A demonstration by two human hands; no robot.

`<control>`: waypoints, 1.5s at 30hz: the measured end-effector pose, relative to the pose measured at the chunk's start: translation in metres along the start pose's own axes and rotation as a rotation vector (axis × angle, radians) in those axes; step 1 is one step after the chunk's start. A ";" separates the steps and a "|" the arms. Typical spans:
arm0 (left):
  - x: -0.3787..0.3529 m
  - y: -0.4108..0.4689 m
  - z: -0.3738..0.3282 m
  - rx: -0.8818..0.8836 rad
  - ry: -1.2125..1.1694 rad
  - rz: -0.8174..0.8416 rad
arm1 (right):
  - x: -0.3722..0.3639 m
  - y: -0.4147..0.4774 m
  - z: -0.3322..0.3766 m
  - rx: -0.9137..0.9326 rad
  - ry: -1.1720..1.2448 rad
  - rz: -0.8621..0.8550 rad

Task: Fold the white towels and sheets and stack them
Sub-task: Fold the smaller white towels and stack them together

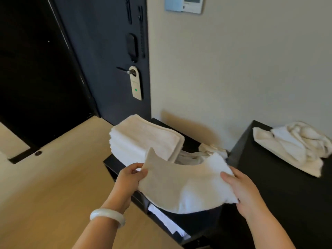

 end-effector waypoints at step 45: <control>0.171 0.412 -0.027 -0.048 0.713 0.196 | -0.218 0.180 -0.073 -0.149 -0.327 -0.548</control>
Point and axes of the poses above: each hand's wrist, its own y-axis towards the middle knuckle, its own x-axis out of the back of the hand, z = x × y, the point moved 4 cm from there along y, towards the middle knuckle, and after that the axes turned 8 degrees about y, right-handed, at the moved point
